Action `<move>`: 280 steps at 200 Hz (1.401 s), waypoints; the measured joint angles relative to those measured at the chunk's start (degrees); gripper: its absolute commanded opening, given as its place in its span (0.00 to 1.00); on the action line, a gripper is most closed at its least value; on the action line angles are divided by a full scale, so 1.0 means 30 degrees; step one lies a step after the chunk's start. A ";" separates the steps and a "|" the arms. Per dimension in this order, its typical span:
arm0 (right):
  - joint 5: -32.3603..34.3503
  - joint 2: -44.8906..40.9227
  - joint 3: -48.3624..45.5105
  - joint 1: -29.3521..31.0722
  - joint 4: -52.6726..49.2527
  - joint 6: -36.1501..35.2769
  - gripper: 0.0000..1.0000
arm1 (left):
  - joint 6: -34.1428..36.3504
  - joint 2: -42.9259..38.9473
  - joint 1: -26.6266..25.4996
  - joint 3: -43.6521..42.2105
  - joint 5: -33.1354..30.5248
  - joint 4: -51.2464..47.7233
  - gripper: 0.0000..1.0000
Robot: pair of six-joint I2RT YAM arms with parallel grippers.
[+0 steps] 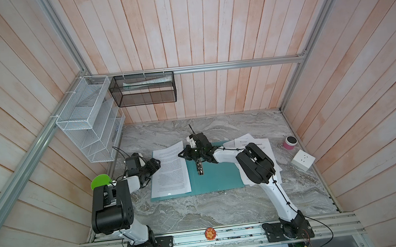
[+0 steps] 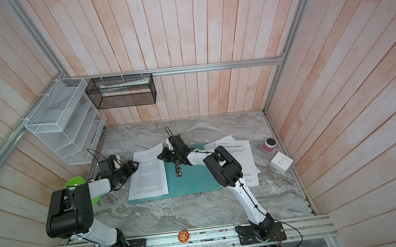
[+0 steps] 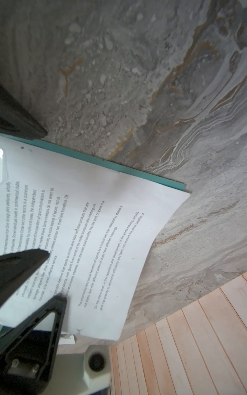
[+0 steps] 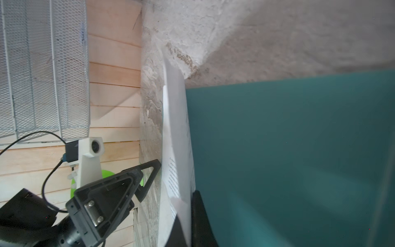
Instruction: Put the files into the folder
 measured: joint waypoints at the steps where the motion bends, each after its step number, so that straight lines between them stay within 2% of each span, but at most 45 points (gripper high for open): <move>1: -0.0029 0.0015 0.0036 -0.0007 -0.0022 -0.0007 0.00 | 0.0000 0.0000 0.0000 0.0000 0.0000 0.0000 0.83; 77: -0.2834 0.0648 0.1880 -0.1275 -0.2404 -0.2106 0.00 | 0.0000 0.0000 -0.0022 0.0000 -0.0015 0.0000 0.83; 131: -0.4036 0.1326 0.2215 -0.1020 -0.2674 -0.2521 0.00 | 0.0000 0.0000 -0.0175 0.0015 0.0000 -0.0022 0.82; 143: -0.4364 0.1617 0.2288 -0.0903 -0.2790 -0.2528 0.16 | 0.0000 0.0000 -0.0175 0.0015 -0.0007 -0.0022 0.83; 156: -0.4656 0.1909 0.2361 -0.0809 -0.3075 -0.2710 0.25 | 0.0000 0.0000 -0.0175 0.0022 -0.0007 -0.0029 0.83; 165: -0.4714 0.1989 0.2353 -0.0765 -0.3439 -0.2725 0.27 | 0.0000 0.0007 -0.0175 0.0022 -0.0007 -0.0029 0.83; 175: -0.4787 0.1989 0.2353 -0.0765 -0.3592 -0.2834 0.26 | 0.0000 0.0007 -0.0175 0.0022 -0.0007 -0.0029 0.82; 185: -0.4801 0.1982 0.2353 -0.0765 -0.3606 -0.2973 0.00 | 0.0000 0.0007 -0.0175 0.0022 -0.0007 -0.0029 0.83; 280: -0.5136 0.0860 -0.0036 -0.0889 -0.2178 -0.2528 0.00 | 0.0000 0.0007 -0.0175 0.0022 -0.0007 -0.0029 0.83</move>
